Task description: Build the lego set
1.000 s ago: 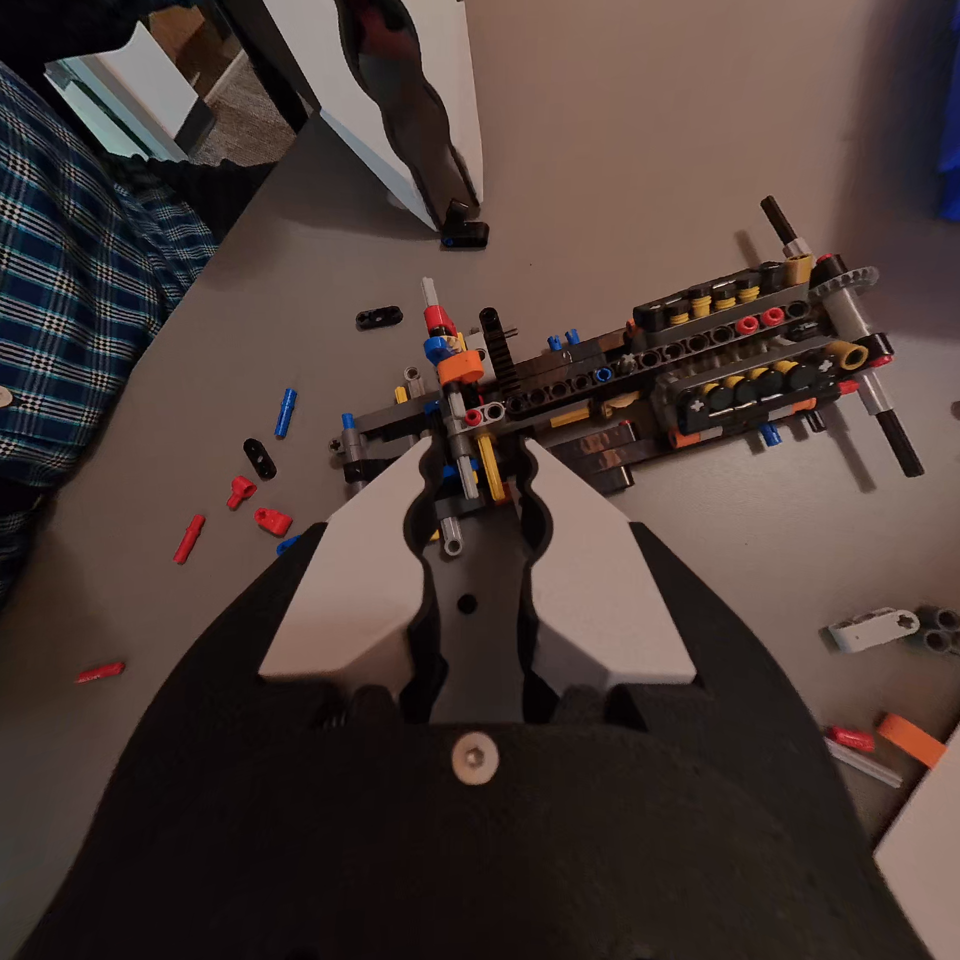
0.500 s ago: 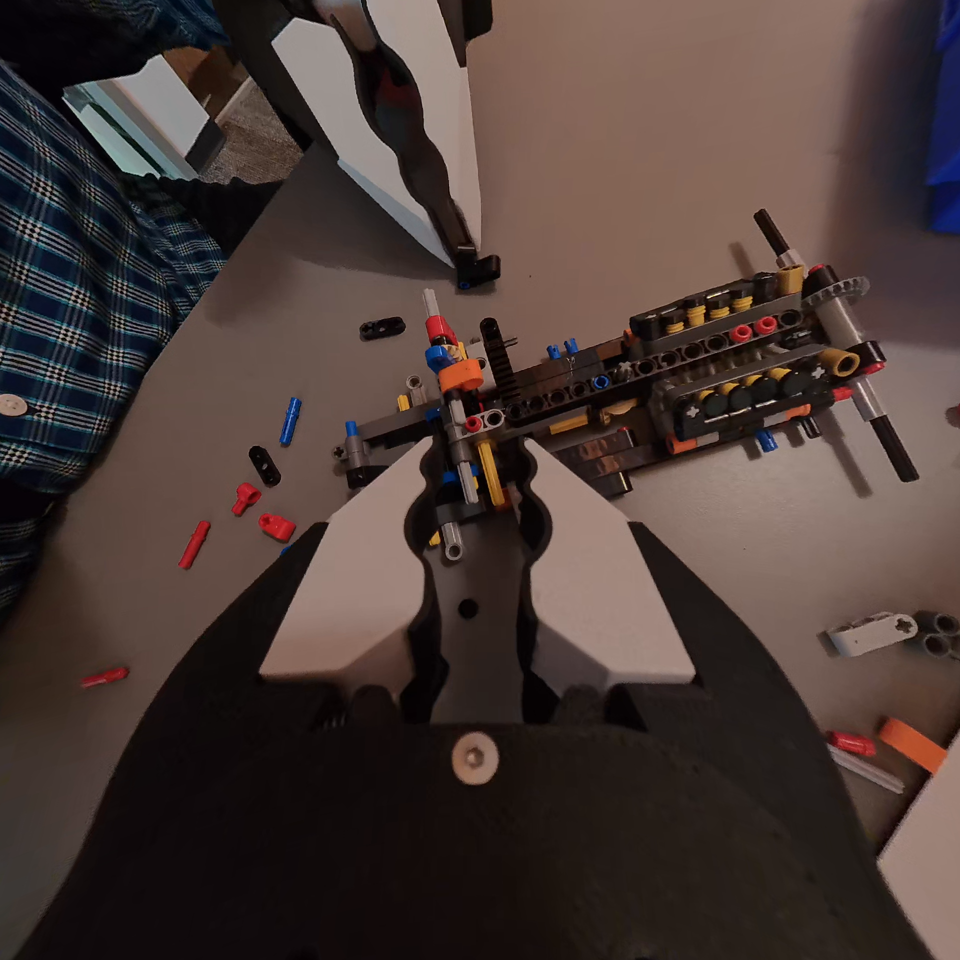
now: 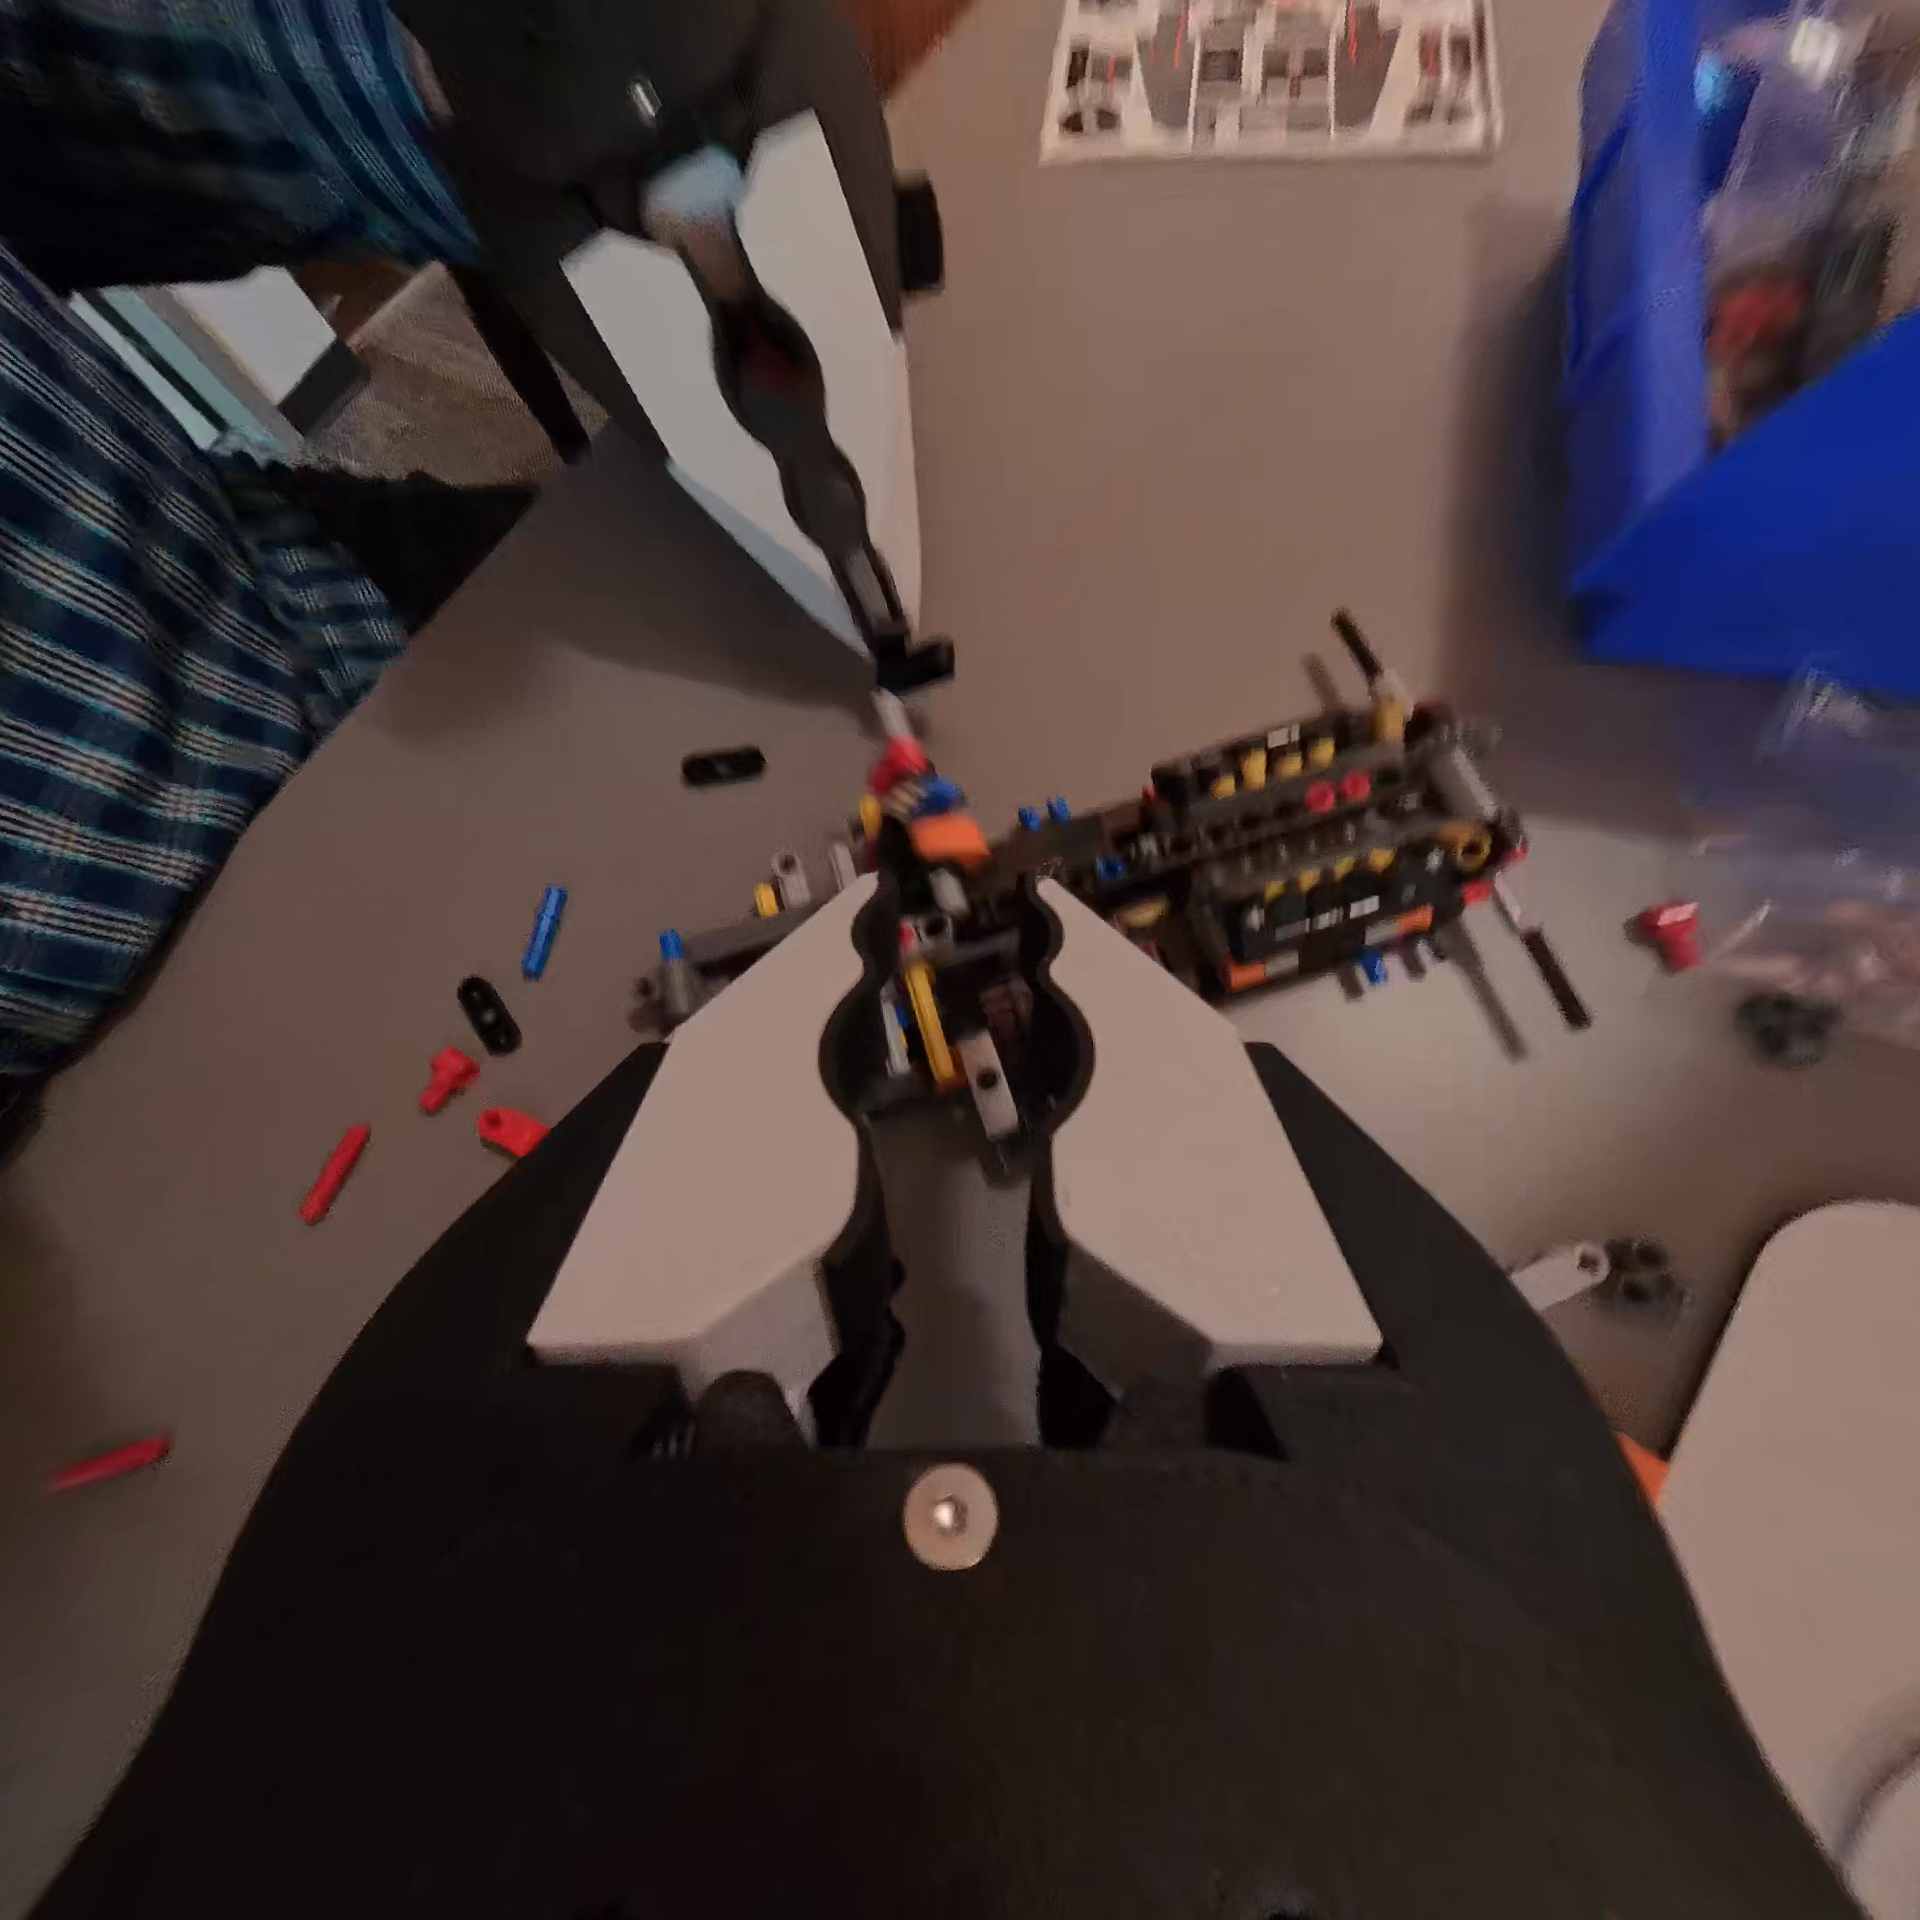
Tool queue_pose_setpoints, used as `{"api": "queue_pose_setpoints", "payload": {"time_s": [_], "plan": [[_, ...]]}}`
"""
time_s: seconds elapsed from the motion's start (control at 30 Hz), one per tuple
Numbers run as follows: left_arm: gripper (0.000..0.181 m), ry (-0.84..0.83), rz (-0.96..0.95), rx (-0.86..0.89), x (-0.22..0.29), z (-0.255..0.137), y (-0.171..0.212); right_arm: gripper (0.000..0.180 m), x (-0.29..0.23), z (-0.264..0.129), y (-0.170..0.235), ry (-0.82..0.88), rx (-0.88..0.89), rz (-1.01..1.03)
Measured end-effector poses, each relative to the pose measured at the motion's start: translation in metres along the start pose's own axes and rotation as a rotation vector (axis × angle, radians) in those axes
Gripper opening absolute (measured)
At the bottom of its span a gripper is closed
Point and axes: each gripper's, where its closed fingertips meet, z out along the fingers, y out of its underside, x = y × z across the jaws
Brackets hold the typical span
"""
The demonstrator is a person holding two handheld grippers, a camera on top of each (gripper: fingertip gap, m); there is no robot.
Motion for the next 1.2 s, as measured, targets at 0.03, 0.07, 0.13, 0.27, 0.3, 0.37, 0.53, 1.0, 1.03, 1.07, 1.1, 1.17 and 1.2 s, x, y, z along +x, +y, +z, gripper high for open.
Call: {"api": "queue_pose_setpoints", "payload": {"time_s": [0.03, 0.07, 0.13, 0.27, 0.3, 0.37, 0.53, 1.0, 1.03, 1.07, 1.1, 1.17, 1.2], "plan": [[0.005, 0.021, -0.004, -0.029, 0.003, 0.002, 0.004, 0.019, -0.002, -0.001, -0.008, 0.012, 0.004, -0.026], [0.005, 0.03, -0.005, -0.061, 0.004, 0.004, 0.008, 0.02, -0.003, -0.001, -0.015, 0.032, -0.002, -0.054], [0.006, 0.043, -0.044, -0.072, 0.006, 0.005, 0.009, 0.015, -0.01, 0.003, -0.034, 0.039, 0.012, -0.095], [0.006, 0.035, -0.122, -0.081, 0.005, 0.001, 0.013, 0.008, -0.029, 0.037, -0.044, -0.008, -0.059, -0.13], [0.006, 0.03, -0.134, -0.083, 0.006, -0.001, 0.014, 0.007, -0.031, 0.048, -0.04, 0.001, -0.101, -0.154], [0.006, 0.031, -0.143, -0.079, 0.008, -0.003, 0.016, 0.003, -0.027, 0.068, -0.033, 0.037, -0.171, -0.19], [0.006, 0.032, -0.176, -0.065, 0.007, -0.005, 0.018, 0.0, -0.022, 0.095, -0.021, 0.055, -0.253, -0.224], [0.024, 0.041, -0.124, -0.071, 0.002, -0.003, 0.017, 0.0, -0.018, 0.104, -0.011, 0.002, -0.322, -0.17], [0.026, 0.043, -0.122, -0.065, 0.001, -0.003, 0.016, 0.0, -0.018, 0.104, -0.011, -0.002, -0.323, -0.167], [0.025, 0.047, -0.124, -0.059, 0.0, -0.003, 0.015, 0.0, -0.018, 0.104, -0.011, -0.006, -0.324, -0.165], [0.022, 0.061, -0.128, -0.053, 0.001, -0.002, 0.014, 0.0, -0.018, 0.104, -0.011, -0.009, -0.325, -0.165], [0.013, 0.099, -0.124, -0.049, 0.005, -0.002, 0.014, 0.0, -0.018, 0.104, -0.011, -0.015, -0.324, -0.161], [0.012, 0.105, -0.115, -0.048, 0.006, -0.002, 0.013, 0.0, -0.018, 0.104, -0.011, -0.017, -0.323, -0.159]]}}
